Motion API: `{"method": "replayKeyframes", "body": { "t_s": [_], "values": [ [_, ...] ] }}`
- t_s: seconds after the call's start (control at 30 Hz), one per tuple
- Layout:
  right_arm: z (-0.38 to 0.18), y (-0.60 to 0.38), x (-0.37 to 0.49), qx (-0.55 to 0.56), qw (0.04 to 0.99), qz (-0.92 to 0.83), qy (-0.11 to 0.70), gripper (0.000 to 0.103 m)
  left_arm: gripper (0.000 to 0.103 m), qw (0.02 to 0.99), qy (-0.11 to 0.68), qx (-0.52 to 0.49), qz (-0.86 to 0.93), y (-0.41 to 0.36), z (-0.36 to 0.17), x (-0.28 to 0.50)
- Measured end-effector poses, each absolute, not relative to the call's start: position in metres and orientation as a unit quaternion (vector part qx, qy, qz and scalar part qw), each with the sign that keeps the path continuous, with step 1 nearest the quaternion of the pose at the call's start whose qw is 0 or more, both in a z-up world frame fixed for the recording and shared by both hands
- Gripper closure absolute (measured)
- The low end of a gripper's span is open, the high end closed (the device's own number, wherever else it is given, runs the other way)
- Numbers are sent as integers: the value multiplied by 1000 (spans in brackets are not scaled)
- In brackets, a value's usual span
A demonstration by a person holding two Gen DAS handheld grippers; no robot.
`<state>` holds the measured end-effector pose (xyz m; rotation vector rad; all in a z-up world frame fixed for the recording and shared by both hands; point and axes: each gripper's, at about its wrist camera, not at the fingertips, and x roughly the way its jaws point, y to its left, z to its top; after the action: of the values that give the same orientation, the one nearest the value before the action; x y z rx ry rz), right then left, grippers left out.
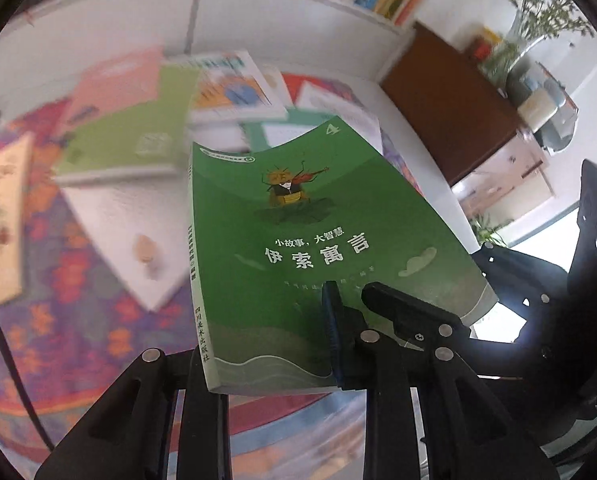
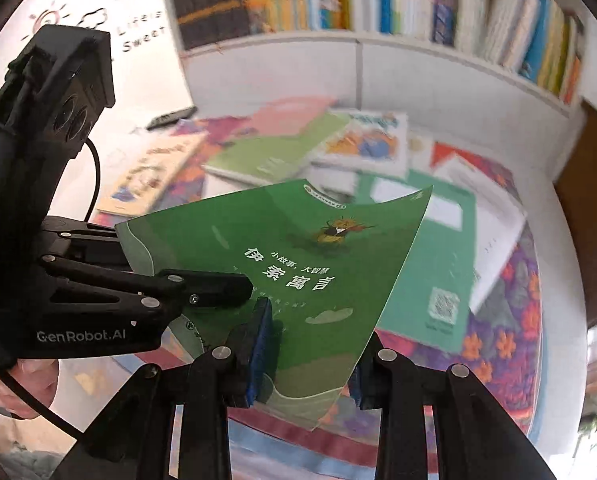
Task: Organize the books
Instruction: 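Carry the green book over the tan book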
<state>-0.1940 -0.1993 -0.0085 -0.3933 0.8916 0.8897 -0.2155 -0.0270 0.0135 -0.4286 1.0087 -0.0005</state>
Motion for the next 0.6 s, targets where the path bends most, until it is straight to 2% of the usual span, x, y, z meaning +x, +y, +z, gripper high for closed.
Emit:
{"method": "replayKeyframes", "body": {
  "t_s": [0.13,0.3,0.6],
  "values": [
    [17,-157,-210,-179,789,441,388,72,81,869,448,-210,31,19,38,-251],
    [27,-77,-222,-162,766,491,381,71,81,869,425,-240,84,96,40,-285],
    [-8,80,-242,-161,721,535,409,71,80,849,421,-276,162,220,6,-321]
  ]
}}
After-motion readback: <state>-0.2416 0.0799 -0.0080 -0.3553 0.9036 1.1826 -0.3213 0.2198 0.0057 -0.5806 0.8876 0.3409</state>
